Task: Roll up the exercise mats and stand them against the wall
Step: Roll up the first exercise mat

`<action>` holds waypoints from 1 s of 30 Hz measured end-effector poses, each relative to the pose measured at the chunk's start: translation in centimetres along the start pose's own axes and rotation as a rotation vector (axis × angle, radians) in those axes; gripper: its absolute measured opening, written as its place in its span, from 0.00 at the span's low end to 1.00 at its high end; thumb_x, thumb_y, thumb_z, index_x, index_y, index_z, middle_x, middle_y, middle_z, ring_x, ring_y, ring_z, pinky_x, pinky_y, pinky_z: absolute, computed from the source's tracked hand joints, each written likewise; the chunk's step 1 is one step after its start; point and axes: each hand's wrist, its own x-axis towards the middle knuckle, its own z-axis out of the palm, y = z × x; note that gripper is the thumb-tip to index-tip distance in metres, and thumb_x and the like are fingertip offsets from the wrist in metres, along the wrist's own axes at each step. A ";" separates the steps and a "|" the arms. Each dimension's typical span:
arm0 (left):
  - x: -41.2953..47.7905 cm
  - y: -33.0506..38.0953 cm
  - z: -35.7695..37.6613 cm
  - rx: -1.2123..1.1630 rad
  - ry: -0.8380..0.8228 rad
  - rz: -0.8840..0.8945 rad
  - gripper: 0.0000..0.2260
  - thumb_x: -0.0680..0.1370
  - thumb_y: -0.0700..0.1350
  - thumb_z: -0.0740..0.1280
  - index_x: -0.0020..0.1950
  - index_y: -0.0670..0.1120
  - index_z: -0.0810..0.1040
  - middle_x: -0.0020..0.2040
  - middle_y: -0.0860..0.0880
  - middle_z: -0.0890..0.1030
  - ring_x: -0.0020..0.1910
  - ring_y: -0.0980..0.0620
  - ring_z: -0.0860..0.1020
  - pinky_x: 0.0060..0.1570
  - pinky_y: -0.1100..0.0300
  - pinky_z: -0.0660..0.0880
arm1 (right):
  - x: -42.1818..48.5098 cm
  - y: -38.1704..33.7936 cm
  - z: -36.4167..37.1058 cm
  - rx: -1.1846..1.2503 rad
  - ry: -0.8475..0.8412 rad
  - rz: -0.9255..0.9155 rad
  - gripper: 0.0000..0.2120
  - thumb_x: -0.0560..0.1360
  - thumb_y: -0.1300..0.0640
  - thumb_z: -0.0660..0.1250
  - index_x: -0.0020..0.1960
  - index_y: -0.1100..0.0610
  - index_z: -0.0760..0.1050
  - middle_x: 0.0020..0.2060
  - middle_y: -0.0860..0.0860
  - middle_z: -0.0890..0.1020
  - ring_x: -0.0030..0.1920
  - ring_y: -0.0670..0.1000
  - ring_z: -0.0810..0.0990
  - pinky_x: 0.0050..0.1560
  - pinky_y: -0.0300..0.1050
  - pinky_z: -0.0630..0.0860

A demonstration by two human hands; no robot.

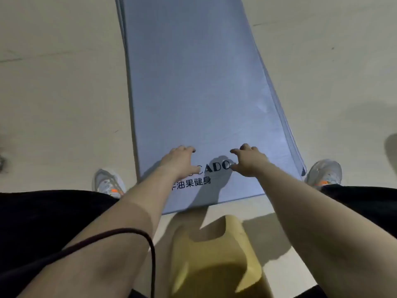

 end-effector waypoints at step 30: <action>1.4 -1.7 0.1 -0.064 -0.015 -0.047 0.12 0.80 0.54 0.66 0.62 0.53 0.78 0.59 0.46 0.82 0.54 0.42 0.80 0.52 0.52 0.77 | 3.9 -0.8 -1.0 -0.330 0.416 -0.037 0.11 0.80 0.59 0.60 0.59 0.52 0.77 0.51 0.54 0.82 0.53 0.60 0.80 0.52 0.52 0.67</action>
